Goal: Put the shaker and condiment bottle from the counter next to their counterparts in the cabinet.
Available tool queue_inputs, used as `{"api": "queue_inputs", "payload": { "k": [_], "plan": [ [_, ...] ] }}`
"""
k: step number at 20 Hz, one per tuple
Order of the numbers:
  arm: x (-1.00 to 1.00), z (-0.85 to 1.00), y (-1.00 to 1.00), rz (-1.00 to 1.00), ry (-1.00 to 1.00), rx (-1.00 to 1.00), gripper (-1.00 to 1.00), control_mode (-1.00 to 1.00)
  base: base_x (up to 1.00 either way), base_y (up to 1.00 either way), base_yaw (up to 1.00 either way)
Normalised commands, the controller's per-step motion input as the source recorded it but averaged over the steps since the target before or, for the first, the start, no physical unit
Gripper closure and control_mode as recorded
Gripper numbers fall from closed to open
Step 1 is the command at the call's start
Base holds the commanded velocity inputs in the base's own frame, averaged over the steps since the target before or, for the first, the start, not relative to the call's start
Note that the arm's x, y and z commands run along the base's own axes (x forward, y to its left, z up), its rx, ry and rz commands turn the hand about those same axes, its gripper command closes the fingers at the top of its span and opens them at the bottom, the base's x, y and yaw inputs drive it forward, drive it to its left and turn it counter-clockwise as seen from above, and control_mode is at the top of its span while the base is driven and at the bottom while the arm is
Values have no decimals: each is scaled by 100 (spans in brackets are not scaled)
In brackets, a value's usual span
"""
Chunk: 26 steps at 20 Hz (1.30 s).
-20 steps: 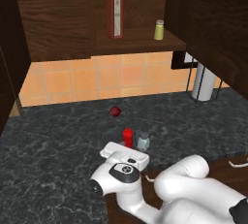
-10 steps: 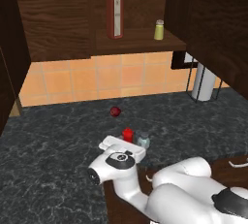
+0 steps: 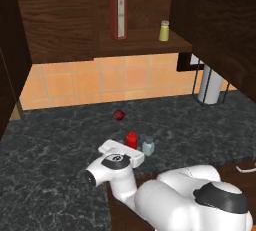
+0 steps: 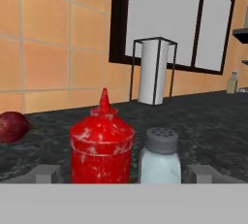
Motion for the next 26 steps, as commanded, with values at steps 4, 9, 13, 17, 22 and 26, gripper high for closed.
{"api": "queue_inputs", "payload": {
  "k": [4,9,13,17,22,26],
  "plan": [
    [9,-31,6,0,0,0,-100,-100,0,0,0],
    [7,-10,1,0,0,0,-100,-100,0,0,0],
    [31,-2,0,0,0,0,-100,-100,0,0,0],
    [35,-3,-3,0,0,0,-100,-100,0,0,0],
    [31,-12,-1,0,0,0,-100,-100,0,0,0],
    [22,-18,-7,0,-1,1,100,-100,0,0,0]
  ]
}}
